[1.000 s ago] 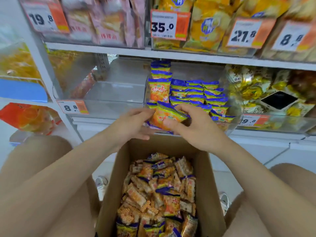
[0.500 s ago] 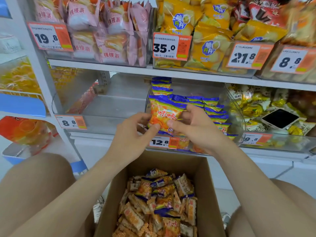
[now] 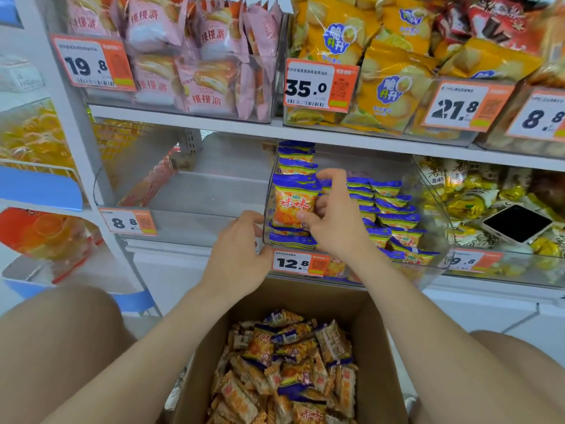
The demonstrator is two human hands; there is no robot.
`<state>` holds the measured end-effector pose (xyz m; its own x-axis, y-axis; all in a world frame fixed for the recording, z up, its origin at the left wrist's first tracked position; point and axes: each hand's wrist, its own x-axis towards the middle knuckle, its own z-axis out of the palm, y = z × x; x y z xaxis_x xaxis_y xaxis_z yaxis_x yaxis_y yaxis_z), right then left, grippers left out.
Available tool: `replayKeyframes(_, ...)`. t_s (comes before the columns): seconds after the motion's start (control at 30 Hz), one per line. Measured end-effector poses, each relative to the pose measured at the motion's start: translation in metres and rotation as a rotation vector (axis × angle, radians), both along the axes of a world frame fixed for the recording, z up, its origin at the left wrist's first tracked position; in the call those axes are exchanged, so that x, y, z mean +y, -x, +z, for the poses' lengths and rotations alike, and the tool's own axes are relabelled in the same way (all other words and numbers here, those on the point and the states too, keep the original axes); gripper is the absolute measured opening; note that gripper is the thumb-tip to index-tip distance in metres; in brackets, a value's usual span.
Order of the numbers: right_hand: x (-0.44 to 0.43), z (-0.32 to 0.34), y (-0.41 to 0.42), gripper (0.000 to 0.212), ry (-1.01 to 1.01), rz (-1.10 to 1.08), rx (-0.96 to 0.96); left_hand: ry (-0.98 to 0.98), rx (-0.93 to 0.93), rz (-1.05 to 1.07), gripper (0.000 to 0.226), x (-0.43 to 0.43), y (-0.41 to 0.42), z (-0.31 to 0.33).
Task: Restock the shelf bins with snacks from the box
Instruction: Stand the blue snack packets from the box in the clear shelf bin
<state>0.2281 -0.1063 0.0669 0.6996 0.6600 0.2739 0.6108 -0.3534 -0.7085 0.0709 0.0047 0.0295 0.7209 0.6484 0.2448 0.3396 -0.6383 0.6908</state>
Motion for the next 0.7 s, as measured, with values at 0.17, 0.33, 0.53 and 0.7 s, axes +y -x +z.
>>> replayKeyframes(0.17, -0.01, 0.006, -0.007, 0.042, 0.195, 0.104, -0.088, -0.016, -0.013, 0.003, 0.035, 0.001, -0.002, -0.002)
replayKeyframes(0.33, -0.009, -0.002, -0.003, 0.054, 0.256, 0.067, -0.23, -0.048, -0.03, 0.025, 0.039, -0.005, 0.001, -0.003)
replayKeyframes(0.53, -0.035, 0.009, 0.027, 0.059, 0.009, -0.117, -0.39, -0.2, 0.036, 0.088, 0.02, -0.028, 0.023, -0.002)
replayKeyframes(0.7, -0.071, 0.005, 0.058, 0.019, 0.098, 0.12, -0.282, -0.232, 0.438, -0.255, 0.011, -0.036, 0.03, -0.036)
